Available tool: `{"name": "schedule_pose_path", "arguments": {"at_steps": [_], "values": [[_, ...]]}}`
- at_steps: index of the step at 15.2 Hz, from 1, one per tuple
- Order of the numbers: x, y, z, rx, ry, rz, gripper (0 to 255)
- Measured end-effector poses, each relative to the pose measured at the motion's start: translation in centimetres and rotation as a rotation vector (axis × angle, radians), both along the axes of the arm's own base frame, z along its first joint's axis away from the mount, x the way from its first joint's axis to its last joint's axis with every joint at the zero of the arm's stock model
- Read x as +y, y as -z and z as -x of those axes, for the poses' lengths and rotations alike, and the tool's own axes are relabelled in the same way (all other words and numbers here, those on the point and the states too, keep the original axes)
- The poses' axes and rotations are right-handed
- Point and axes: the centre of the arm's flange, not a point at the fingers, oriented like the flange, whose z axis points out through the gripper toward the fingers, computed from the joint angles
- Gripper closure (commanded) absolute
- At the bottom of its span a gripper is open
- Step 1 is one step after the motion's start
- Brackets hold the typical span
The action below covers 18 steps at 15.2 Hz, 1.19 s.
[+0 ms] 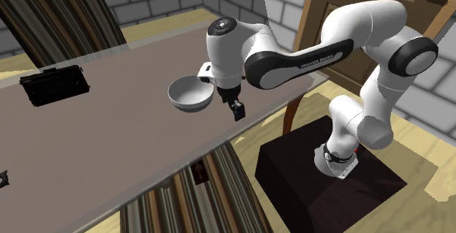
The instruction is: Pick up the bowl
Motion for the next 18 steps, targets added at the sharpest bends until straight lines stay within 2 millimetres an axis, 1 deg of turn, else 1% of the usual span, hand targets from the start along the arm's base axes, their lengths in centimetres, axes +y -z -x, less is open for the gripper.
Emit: {"name": "schedule_pose_path", "arguments": {"at_steps": [2,4,5,9,10,12,18], "values": [[-1.8,-0.7,-1.4,-0.005,0.002,0.005,0],[-3.7,-0.9,-3.3,-0.011,0.004,0.01,0],[-4.6,-1.2,-3.9,-0.013,0.005,0.013,0],[-8.7,-2.0,-7.4,-0.024,0.008,0.023,0],[-9.3,-2.1,-8.0,-0.026,0.008,0.025,0],[-9.8,-1.5,-8.3,-0.027,0.008,0.027,0],[-9.9,1.3,-8.5,-0.027,0.007,0.027,0]]}}
